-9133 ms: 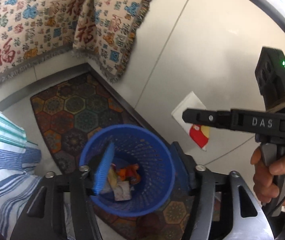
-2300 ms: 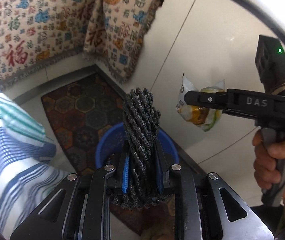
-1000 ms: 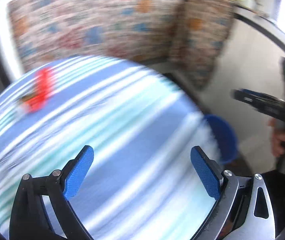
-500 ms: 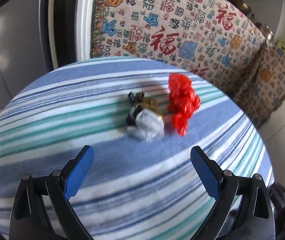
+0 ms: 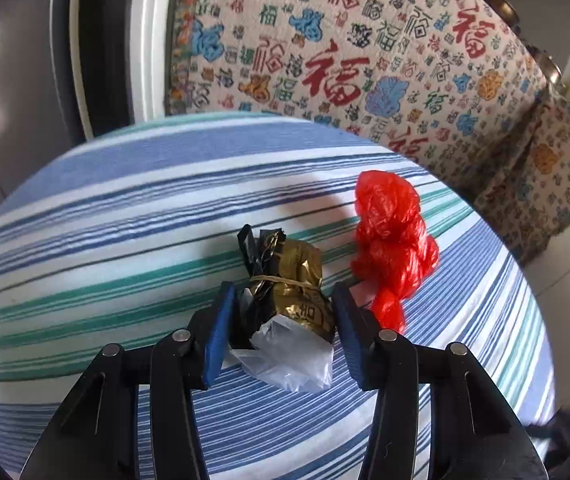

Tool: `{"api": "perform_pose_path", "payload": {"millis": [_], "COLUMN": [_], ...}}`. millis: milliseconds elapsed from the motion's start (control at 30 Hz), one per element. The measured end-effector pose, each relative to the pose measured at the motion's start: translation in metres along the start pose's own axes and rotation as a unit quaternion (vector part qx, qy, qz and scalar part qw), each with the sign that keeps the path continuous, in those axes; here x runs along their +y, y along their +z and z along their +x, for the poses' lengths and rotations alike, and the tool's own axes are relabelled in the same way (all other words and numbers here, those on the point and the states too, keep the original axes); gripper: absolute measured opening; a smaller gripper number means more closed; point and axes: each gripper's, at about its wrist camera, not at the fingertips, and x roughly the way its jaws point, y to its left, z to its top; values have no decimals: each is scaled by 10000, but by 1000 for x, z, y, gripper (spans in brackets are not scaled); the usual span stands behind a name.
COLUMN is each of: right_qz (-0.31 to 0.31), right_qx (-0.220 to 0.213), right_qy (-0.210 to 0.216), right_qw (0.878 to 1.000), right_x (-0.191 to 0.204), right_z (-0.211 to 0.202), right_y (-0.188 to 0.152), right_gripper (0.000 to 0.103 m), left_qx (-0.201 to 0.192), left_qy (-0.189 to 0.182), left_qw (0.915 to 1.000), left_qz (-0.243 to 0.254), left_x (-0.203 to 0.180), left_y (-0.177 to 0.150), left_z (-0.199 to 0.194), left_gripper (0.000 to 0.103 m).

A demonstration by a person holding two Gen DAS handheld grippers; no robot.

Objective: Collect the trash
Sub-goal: 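Grasp the gold-wrapped bundle with the left tool while the right tool grasps the red plastic bag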

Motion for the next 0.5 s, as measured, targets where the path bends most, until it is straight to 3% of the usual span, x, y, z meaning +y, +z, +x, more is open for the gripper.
{"api": "perform_pose_path", "payload": {"millis": [167,300,367,433,467,500], "right_qz": [386,867,985,1023,1003,889], "right_qx": [-488,-519,-413,-271,-228,-360], "right_qy": [11,485,398,164,90,-57], "right_qw": [9981,9937,9935,9942,9947,9954], "right_x": [-21,-15,-5,-1,1,0], "right_z": [5,58,90,111,114,108], "right_y": [79,139,158,162,161,158], "right_gripper": [70,70,69,45,28,28], "left_qx": [-104,-52,-68,-71,-72,-45], "left_qy": [137,279,298,262,238,188], "left_qw": [9993,9988,9987,9986,9985,9985], "left_qz": [-322,-403,-418,-459,-486,-504], "left_x": [32,41,41,41,40,38], "left_y": [-21,-44,-57,-69,-74,-79], "left_z": [-40,-69,-81,-90,-94,-97], "left_gripper": [49,49,49,49,49,49]}}
